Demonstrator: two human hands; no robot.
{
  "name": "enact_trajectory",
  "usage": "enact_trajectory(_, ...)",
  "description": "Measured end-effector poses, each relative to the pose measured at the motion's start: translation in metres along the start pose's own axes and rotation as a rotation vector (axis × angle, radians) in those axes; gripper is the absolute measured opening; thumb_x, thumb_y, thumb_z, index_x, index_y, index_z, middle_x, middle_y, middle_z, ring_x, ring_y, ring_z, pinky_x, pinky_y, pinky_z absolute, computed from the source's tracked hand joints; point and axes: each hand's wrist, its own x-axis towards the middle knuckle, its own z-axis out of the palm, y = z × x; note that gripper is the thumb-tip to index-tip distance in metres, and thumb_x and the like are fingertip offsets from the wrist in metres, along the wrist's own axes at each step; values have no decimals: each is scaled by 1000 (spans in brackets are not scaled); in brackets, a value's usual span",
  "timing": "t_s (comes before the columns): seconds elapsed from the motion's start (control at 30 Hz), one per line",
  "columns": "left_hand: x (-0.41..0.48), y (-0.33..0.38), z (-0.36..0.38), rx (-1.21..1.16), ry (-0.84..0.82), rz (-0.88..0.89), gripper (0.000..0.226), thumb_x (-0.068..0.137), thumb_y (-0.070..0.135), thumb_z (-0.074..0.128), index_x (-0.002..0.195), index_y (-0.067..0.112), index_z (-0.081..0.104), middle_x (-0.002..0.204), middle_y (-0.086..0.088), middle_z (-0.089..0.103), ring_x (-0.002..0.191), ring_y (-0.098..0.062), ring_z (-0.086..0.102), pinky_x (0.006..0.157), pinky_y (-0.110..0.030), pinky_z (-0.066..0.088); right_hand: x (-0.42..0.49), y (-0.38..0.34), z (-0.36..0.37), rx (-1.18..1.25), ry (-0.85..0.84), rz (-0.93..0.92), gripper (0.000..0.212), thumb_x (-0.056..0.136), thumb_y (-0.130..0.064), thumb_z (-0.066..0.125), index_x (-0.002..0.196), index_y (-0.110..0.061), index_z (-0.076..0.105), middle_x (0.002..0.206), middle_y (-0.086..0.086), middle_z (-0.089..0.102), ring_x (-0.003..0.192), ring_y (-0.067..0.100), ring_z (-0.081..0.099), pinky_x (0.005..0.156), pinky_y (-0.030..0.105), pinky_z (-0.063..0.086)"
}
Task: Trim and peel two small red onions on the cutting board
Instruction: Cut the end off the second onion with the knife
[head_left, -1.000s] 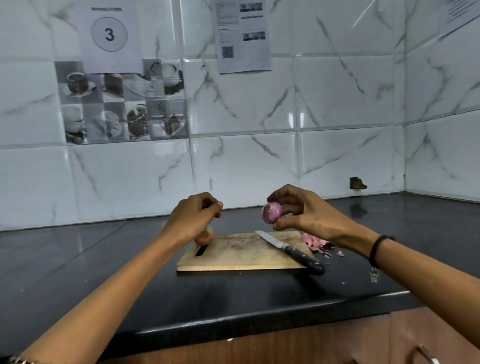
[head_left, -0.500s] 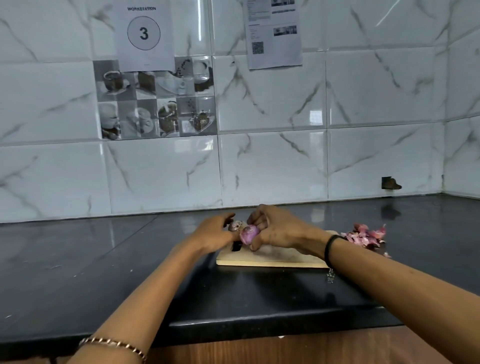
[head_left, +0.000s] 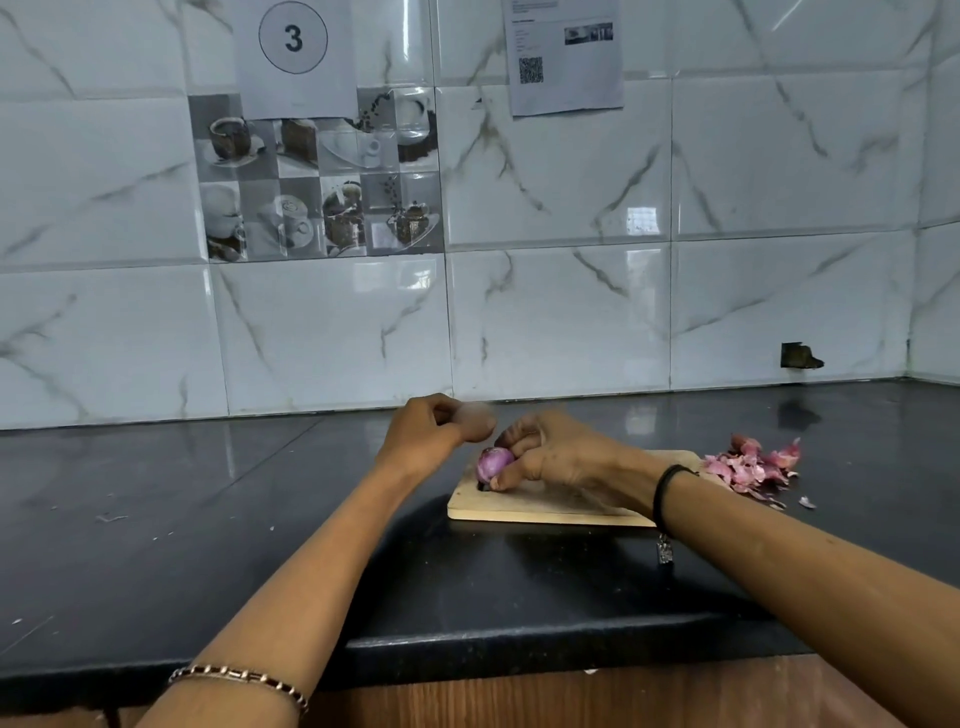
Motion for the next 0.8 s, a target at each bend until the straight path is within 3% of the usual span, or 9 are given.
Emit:
enact_trajectory(0.13,-2,2,3,-68,-33,-32,40,74,31,88,108,15,73,98,6,76,92,-4,68,74,-19,48,-4,-4,-5,-23,-28,15,53,71,-10,87,119,-7,66,110,9,72,112,26,65,102,40,52)
enact_trajectory(0.27,-5,5,6,-81,-20,-26,41,75,28,88,110,15,71,101,5,75,94,-3,67,72,-13,45,-17,-8,-15,-47,-37,30,56,79,-15,83,129,-6,59,119,6,64,109,17,61,82,24,53)
enact_trajectory(0.33,-9,8,8,-93,4,-18,41,77,28,87,112,15,70,104,5,74,96,-4,66,72,-11,44,-27,-9,-23,-73,-7,24,49,83,-21,82,126,-8,61,119,4,62,107,15,61,78,22,52)
enact_trajectory(0.43,-13,15,10,-127,27,4,40,79,26,85,113,18,66,108,4,72,100,-7,65,75,-13,45,-43,-9,-41,-219,90,-17,38,85,-31,80,116,-13,67,113,-1,66,106,15,61,90,28,50)
enact_trajectory(0.57,-21,32,10,-208,40,81,39,89,21,76,124,28,61,106,3,68,101,-9,64,77,-19,47,-66,-2,-66,-465,170,-61,29,89,-27,74,113,-10,70,112,-1,69,100,14,62,78,21,49)
enact_trajectory(0.7,-33,51,23,-258,-31,107,31,93,17,70,120,33,67,104,0,70,101,-14,66,88,-29,53,-90,9,-83,-677,214,45,32,90,-30,68,112,-7,66,113,7,66,104,24,61,85,35,52)
enact_trajectory(0.8,-40,62,38,-225,-114,118,29,85,20,80,110,33,71,104,-1,73,101,-17,69,85,-30,55,-106,15,-92,-755,200,124,32,87,-35,68,104,-9,67,104,8,67,97,26,64,88,44,57)
